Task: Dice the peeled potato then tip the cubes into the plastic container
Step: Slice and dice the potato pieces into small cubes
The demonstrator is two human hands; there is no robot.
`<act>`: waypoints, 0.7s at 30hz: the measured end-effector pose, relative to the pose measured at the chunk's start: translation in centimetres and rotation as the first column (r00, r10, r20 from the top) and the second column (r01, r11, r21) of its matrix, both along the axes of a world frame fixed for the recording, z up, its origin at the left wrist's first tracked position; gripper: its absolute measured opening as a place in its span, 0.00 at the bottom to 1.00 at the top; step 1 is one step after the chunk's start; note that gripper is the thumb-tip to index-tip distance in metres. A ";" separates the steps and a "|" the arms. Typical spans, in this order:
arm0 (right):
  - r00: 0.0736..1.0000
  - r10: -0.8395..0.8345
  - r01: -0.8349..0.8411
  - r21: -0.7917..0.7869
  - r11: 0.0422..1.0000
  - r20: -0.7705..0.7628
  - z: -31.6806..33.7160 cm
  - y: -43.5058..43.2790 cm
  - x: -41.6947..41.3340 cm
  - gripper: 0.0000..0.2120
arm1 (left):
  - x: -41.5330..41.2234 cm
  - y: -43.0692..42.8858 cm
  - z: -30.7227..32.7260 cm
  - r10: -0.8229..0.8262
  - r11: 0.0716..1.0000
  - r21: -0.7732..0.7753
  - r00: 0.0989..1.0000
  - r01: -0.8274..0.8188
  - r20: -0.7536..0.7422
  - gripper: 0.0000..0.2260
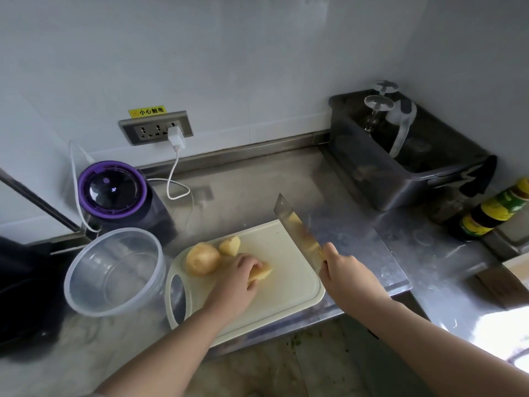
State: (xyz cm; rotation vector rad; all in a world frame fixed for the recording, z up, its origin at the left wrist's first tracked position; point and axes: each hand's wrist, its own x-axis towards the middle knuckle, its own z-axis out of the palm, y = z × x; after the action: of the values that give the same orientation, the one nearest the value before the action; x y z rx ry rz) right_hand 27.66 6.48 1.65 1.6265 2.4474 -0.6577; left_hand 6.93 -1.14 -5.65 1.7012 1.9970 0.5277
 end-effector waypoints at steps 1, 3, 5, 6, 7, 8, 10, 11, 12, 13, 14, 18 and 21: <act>1.000 0.006 -0.005 -0.010 1.000 0.005 -0.1 -0.2 -0.1 0.05 | -0.3 -0.6 -0.2 0.016 1.000 -0.006 1.000 -0.016 -0.007 0.11; 1.000 0.012 -0.012 -0.023 1.000 0.014 -0.5 -0.5 -0.3 0.06 | -0.7 -1.3 -0.5 0.051 0.999 -0.013 0.999 -0.051 0.003 0.11; 1.000 0.023 -0.022 -0.032 0.999 0.020 -1.1 -0.8 -0.5 0.07 | -0.9 -1.7 -0.6 0.108 0.994 -0.011 0.993 -0.107 0.057 0.12; 0.999 0.029 -0.028 -0.031 0.999 0.023 -1.4 -0.9 -0.6 0.08 | -1.0 -1.7 -0.7 0.142 0.990 -0.016 0.987 -0.141 0.081 0.12; 0.999 0.037 -0.036 -0.028 0.999 0.025 -1.6 -1.0 -0.8 0.08 | -1.0 -1.6 -0.7 0.174 0.985 -0.030 0.980 -0.172 0.091 0.14; 0.999 0.046 -0.046 -0.024 0.999 0.028 -1.7 -1.1 -0.8 0.09 | -1.0 -1.4 -0.8 0.196 0.980 -0.051 0.977 -0.192 0.086 0.15; 0.997 0.065 -0.065 -0.004 0.998 0.039 -1.8 -1.3 -0.9 0.10 | -0.7 -0.9 -0.9 0.217 0.975 -0.074 0.973 -0.211 0.082 0.16; 0.996 0.076 -0.076 0.009 0.997 0.044 -1.8 -1.4 -0.8 0.10 | -0.4 -0.7 -1.0 0.229 0.972 -0.076 0.968 -0.222 0.099 0.16; 0.995 0.088 -0.089 0.022 0.996 0.051 -1.8 -1.5 -0.8 0.10 | 0.0 -0.5 -1.0 0.239 0.970 -0.080 0.964 -0.231 0.117 0.16; 0.993 0.103 -0.105 0.033 0.994 0.059 -1.8 -1.7 -0.6 0.11 | 0.5 -0.3 -1.0 0.246 0.968 -0.087 0.960 -0.236 0.130 0.16; 0.990 0.122 -0.124 0.038 0.991 0.069 -1.8 -2.0 -0.5 0.11 | 1.0 -0.1 -1.1 0.252 0.966 -0.091 0.958 -0.241 0.135 0.17; 0.976 0.187 -0.191 0.028 0.981 0.108 -1.7 -2.8 0.2 0.15 | 1.8 0.6 -1.2 0.263 0.963 -0.099 0.949 -0.249 0.172 0.17; 0.974 0.197 -0.200 0.016 0.980 0.114 -1.6 -3.1 0.4 0.14 | 1.8 0.9 -1.2 0.296 0.955 -0.101 0.934 -0.281 0.199 0.16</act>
State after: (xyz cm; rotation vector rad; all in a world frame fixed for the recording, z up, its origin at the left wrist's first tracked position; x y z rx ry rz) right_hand 28.09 3.38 0.03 1.3626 2.5033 -0.4918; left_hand 8.76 -0.28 -6.87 1.2567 2.0902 0.6976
